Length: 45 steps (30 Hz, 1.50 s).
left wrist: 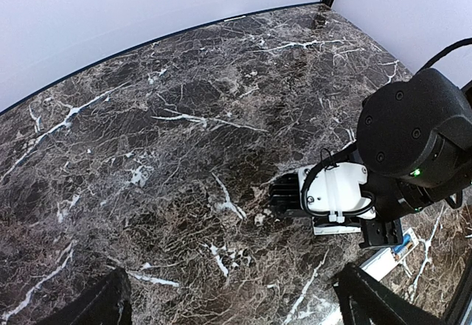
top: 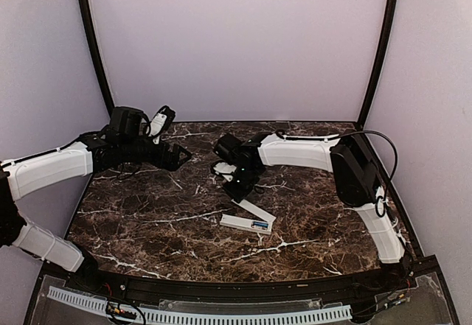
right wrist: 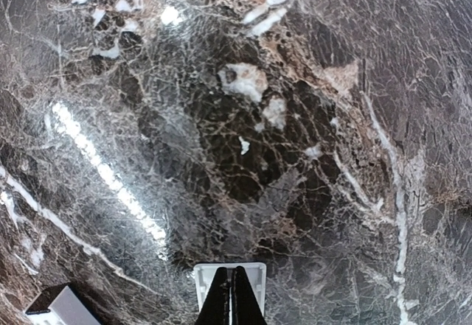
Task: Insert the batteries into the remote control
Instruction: Pick up the battery cover at the center of the board, then pass from the right arm to the left
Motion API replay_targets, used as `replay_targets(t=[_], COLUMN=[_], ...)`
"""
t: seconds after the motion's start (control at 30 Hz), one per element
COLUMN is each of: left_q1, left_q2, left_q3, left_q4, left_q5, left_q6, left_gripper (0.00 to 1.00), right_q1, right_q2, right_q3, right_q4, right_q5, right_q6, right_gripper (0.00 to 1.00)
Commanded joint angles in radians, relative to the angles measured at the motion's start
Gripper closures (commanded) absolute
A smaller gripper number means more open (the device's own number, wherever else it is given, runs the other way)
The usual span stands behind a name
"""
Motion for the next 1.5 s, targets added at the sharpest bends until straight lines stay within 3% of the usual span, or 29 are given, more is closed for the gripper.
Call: replay_targets(t=[0.0, 0.4, 0.67, 0.83, 1.07, 1.37, 1.47], left_q1=[0.008, 0.008, -0.014, -0.069, -0.164, -0.192, -0.199], left_q2=[-0.005, 0.002, -0.006, 0.022, 0.067, 0.123, 0.130], left_q3=[0.027, 0.019, -0.098, -0.126, -0.093, -0.030, -0.026], left_q4=[-0.021, 0.001, 0.306, 0.414, 0.495, 0.535, 0.550], left_q5=[0.013, 0.018, 0.151, 0.181, 0.113, 0.103, 0.092], left_q6=[0.003, -0.027, -0.233, -0.304, -0.335, -0.340, -0.341], left_gripper=[0.03, 0.05, 0.10, 0.02, 0.01, 0.13, 0.23], right_q1=[0.006, 0.006, 0.004, 0.010, 0.065, 0.123, 0.132], right_q2=[-0.035, -0.174, -0.243, -0.294, -0.379, -0.439, -0.446], right_q3=[-0.003, -0.010, -0.006, 0.013, 0.023, 0.017, 0.016], right_q4=[-0.039, 0.116, 0.245, 0.308, 0.384, 0.434, 0.446], right_q5=[-0.010, 0.148, 0.289, 0.329, 0.394, 0.403, 0.403], right_q6=[0.006, 0.076, 0.157, 0.211, 0.212, 0.189, 0.182], right_gripper=[1.00, 1.00, 1.00, 1.00, 1.00, 1.00, 1.00])
